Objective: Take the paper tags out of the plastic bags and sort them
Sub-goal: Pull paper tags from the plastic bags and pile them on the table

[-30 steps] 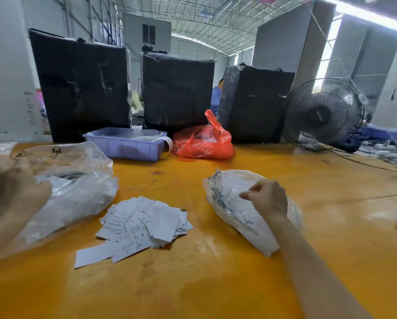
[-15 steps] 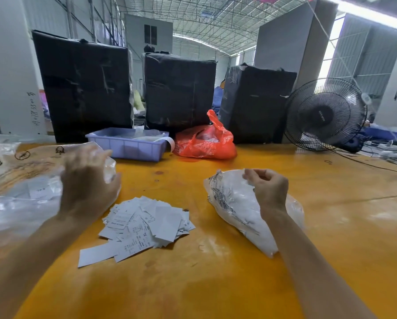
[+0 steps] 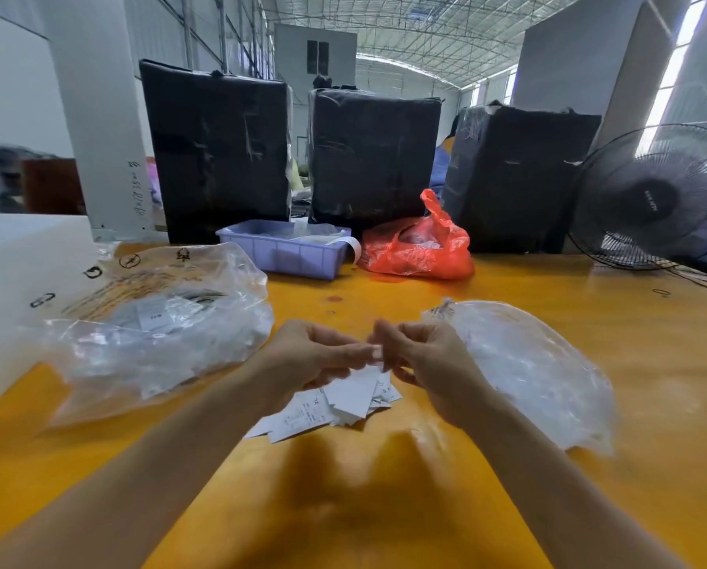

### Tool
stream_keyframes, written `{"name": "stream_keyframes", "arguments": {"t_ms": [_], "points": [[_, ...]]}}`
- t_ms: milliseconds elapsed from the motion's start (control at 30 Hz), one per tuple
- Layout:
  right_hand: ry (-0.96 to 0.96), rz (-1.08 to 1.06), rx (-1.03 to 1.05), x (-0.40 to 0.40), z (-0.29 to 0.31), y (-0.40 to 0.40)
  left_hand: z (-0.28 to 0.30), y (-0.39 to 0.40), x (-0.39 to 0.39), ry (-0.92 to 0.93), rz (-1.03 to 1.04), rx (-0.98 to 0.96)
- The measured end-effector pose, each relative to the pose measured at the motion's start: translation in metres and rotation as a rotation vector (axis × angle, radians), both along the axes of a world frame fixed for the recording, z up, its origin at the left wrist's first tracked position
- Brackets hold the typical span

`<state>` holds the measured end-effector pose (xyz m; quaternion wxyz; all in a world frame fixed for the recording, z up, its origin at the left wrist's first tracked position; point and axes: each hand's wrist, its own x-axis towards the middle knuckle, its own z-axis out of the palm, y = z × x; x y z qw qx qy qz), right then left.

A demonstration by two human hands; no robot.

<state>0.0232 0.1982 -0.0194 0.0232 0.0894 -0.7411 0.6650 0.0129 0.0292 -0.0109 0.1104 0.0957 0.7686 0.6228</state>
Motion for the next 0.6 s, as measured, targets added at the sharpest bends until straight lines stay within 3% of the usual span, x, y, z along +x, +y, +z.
{"name": "stream_keyframes", "arguments": {"t_ms": [167,367,467,533,600], "points": [[-0.188,0.039,0.063,-0.001,-0.003,0.001,-0.006,0.0,-0.006,-0.017,0.145,0.127],[-0.065,0.042,0.105,-0.004,-0.008,0.001,-0.01,-0.001,-0.007,-0.029,0.131,0.144],[0.056,-0.058,0.109,-0.007,-0.012,-0.004,-0.012,-0.002,-0.01,0.011,0.158,0.151],[0.222,-0.212,0.295,-0.009,-0.016,-0.004,-0.014,-0.005,-0.014,0.012,0.232,0.192],[0.304,-0.196,0.626,-0.009,-0.021,-0.004,-0.015,-0.009,-0.018,0.003,0.284,0.244]]}}
